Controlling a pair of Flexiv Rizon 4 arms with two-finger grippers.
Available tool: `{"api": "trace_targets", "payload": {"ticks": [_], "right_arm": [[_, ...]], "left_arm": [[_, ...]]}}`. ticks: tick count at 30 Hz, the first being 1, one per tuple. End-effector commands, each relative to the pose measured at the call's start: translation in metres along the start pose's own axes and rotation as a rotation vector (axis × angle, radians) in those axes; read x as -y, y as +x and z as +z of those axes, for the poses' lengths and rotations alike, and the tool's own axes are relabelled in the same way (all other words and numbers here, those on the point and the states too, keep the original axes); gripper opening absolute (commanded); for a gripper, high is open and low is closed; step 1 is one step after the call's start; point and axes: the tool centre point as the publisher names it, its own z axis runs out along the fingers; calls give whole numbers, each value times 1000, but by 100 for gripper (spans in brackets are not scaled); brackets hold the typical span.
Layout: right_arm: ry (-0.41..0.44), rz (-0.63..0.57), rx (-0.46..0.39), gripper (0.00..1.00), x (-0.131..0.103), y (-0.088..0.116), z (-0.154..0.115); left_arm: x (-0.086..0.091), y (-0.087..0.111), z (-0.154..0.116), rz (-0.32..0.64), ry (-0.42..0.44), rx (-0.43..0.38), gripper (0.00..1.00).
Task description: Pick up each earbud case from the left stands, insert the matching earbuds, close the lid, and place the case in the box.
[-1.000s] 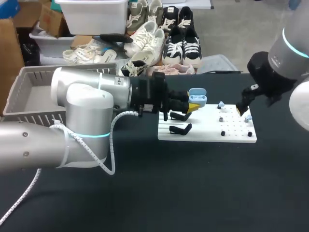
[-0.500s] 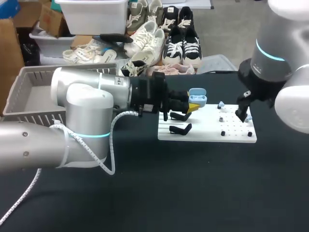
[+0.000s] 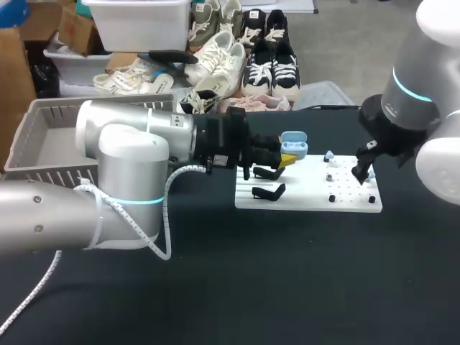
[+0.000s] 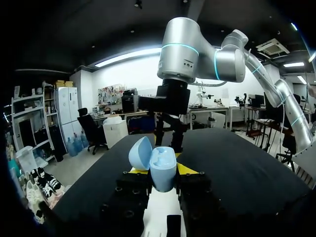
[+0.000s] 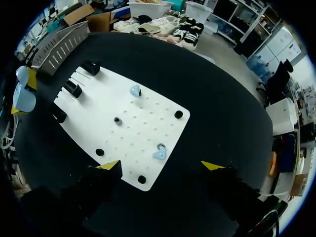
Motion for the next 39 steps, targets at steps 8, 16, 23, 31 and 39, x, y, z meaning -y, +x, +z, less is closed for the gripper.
{"api": "trace_targets", "payload": {"ticks": [8,16,23,31,39], "right_arm": [[-7,-7,11,100,1,2,10],[-5,-22,-5,73,0,4,15],[1,-7,0,67,0,3,15],[34,4,-5,51,0,0,18],[51,12,-12,49,-3,-1,20]], "left_arm": [[1,1,0,1,-4,3,0],[1,1,0,1,-4,3,0],[1,1,0,1,-4,3,0],[1,1,0,1,-4,3,0],[1,1,0,1,-4,3,0]]}}
